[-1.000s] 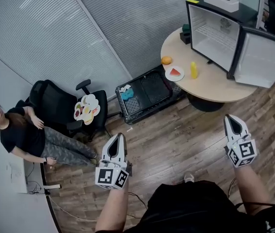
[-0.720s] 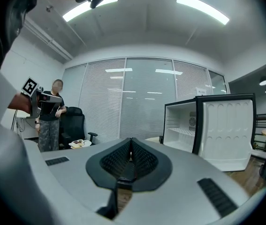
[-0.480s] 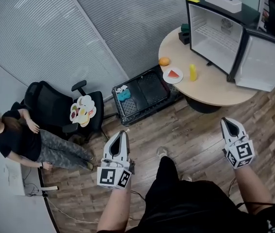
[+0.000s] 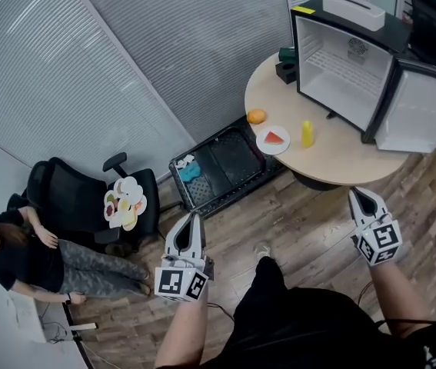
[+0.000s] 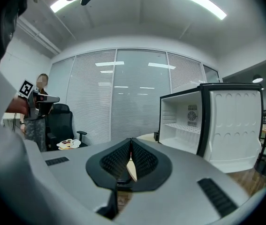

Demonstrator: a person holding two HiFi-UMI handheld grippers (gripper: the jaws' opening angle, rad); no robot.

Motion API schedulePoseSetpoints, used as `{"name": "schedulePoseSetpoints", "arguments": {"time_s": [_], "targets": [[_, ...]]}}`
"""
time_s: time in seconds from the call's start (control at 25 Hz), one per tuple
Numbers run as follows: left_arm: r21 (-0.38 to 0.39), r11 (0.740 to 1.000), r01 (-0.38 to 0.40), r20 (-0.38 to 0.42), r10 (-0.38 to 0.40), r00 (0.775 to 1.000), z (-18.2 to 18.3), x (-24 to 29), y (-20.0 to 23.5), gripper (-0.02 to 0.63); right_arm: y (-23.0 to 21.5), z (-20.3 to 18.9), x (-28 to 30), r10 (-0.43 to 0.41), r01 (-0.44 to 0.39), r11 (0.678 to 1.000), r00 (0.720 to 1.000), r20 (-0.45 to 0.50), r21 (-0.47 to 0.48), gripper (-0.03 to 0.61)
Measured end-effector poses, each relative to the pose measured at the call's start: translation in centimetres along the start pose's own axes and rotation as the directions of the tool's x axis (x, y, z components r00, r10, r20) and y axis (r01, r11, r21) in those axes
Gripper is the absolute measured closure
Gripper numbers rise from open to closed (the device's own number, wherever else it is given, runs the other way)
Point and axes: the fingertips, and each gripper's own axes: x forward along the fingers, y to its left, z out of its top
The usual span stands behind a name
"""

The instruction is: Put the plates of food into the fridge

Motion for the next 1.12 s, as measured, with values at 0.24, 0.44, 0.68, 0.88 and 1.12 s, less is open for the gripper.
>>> {"name": "schedulePoseSetpoints", "arguments": {"time_s": [0.24, 0.44, 0.68, 0.88, 1.12], "targets": [[-0.036, 0.997, 0.066, -0.018, -0.066, 0.998, -0.4, 6.6, 3.6, 0.607, -0.9, 0.6, 5.6, -0.046, 0.046, 0.999, 0.999, -0.027, -0.005, 0.572], [-0.027, 0.988, 0.154, -0.023, -0.154, 0.988, 0.4, 12.5, 5.9, 0.607, -1.6, 1.3, 9.9, -0.111, 0.112, 0.993, 0.993, -0.025, 0.028, 0.572], [-0.027, 0.959, 0.282, -0.024, -0.282, 0.959, 0.8, 19.3, 7.5, 0.607, -2.7, 1.2, 13.7, -0.188, 0.191, 0.980, 0.980, -0.057, 0.050, 0.572], [-0.022, 0.940, 0.341, -0.036, -0.342, 0.939, 0.4, 24.7, 10.2, 0.607, -3.0, 0.8, 17.5, -0.233, 0.237, 0.970, 0.970, -0.072, 0.052, 0.572], [-0.019, 0.912, 0.409, -0.031, -0.409, 0.912, 0.8, 30.7, 12.3, 0.607, -3.3, 0.8, 21.0, -0.289, 0.293, 0.955, 0.953, -0.094, 0.034, 0.572]]}}
